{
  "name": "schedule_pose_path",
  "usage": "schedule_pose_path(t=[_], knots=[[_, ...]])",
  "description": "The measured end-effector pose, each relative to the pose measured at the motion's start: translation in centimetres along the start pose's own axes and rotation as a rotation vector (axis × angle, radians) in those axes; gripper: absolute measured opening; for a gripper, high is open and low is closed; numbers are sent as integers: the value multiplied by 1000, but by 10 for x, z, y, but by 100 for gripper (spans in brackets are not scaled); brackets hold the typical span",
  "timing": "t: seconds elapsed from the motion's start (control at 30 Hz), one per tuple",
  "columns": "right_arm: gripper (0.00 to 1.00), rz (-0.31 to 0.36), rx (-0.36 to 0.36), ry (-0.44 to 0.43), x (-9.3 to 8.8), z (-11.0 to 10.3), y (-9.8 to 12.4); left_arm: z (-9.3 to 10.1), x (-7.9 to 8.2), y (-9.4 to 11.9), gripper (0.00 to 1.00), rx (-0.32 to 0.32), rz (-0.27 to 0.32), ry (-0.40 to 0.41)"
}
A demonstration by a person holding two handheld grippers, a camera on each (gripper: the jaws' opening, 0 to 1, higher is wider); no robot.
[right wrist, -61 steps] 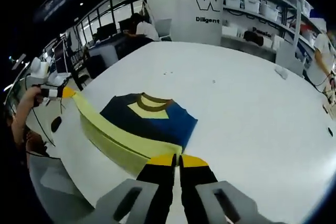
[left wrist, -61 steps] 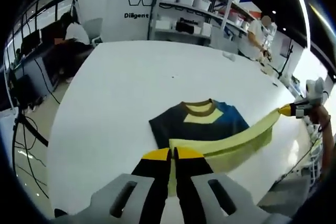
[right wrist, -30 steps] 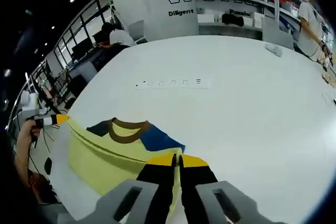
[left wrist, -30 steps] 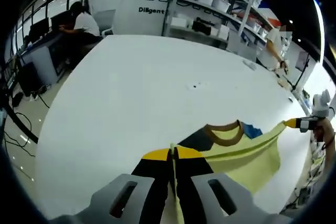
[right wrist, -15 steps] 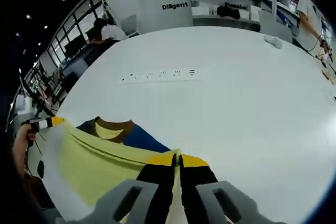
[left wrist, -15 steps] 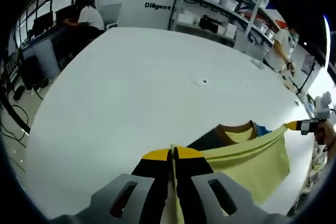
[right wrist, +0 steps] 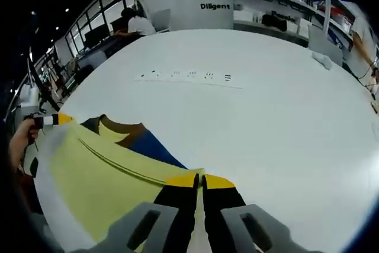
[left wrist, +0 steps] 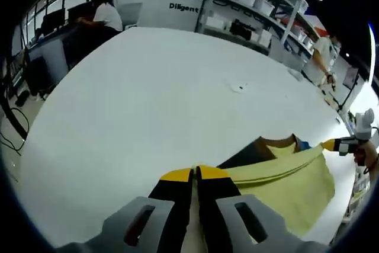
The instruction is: Fold the garment on the visible template until the final outline fits inside the template.
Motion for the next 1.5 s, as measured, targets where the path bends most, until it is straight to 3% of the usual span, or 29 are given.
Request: schedule_pose_path(t=[0.07,0.13,0.17,0.23,0.3,0.37,0.53,0.7,0.87,1.03,1.17,1.5], knots=[[0,2,5,11,-2,1,-3,-2,1,-1,2,15,12,-31],[0,-7,-12,34,-7,5,-5,-21,-3,1,2,119,-9,-112],[0,-8,-14,40,-8,5,-5,-21,-4,2,2,120,-15,-117],[0,17,-4,58,-7,3,-7,-11,-2,0,2,32,21,-44],[0,9,-5,65,-9,2,-8,-14,-3,1,2,37,14,-45],[1,26,-9,81,-7,2,-7,-15,-2,3,2,52,15,-99],[24,55,18,75,-1,0,-1,-13,1,6,5,35,20,-153],[31,65,49,96,-1,0,7,-6,0,13,25,2,23,-225],[45,65,68,154,-6,-1,8,0,-1,14,48,-34,24,-351],[47,39,44,292,-15,4,6,4,-8,10,58,-70,12,-474],[50,31,30,315,-20,7,0,1,-11,3,61,-32,2,-616],[47,75,25,238,-7,13,-11,4,3,-13,61,-19,76,-547]])
Point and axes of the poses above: the point that each gripper's makers call its tool centre point, and the gripper's own axes: y roughly backward along the fingers, z roughly to its right, x roughly out of its top, the point moved 3 cm from there along y, roughly backward along the fingers, and after that the axes turned 3 degrees about -y, right-handed, at the moved point
